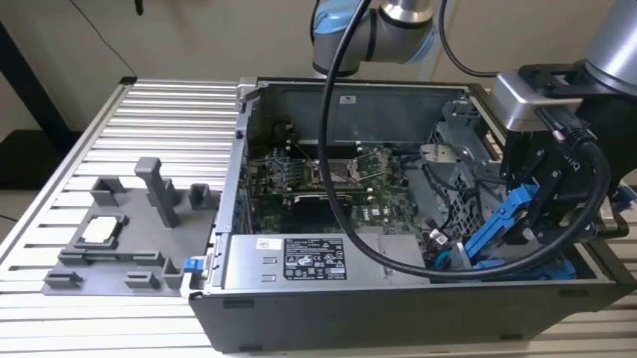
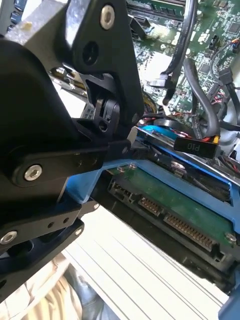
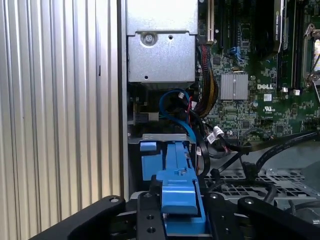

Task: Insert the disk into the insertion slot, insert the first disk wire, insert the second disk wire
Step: 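Insert the disk into the insertion slot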

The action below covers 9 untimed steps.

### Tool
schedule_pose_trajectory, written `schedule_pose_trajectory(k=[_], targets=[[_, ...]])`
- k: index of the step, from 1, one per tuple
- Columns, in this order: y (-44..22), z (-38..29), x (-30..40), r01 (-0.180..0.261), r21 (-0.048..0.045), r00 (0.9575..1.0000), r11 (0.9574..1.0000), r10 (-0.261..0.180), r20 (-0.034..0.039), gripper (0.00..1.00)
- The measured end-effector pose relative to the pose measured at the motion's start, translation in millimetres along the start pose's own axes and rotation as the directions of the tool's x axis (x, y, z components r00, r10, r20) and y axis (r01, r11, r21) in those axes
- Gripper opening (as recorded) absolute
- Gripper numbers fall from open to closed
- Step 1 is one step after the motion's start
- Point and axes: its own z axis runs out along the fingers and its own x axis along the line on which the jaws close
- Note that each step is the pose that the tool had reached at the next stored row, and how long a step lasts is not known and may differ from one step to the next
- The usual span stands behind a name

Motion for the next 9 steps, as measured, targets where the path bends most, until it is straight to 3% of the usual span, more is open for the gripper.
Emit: schedule_pose_trajectory(k=[5,6,9], targets=[[0.0,0.2,0.0,0.0,0.0,1.0,1.0,0.0,0.0015,0.32],[0.1,0.6,-0.1,-0.001,0.0,1.0,1.0,0.001,0.0072,0.32],[0.5,0.4,-0.5,-0.003,-0.0003,0.9994,1.0,0.003,0.0338,0.32]])
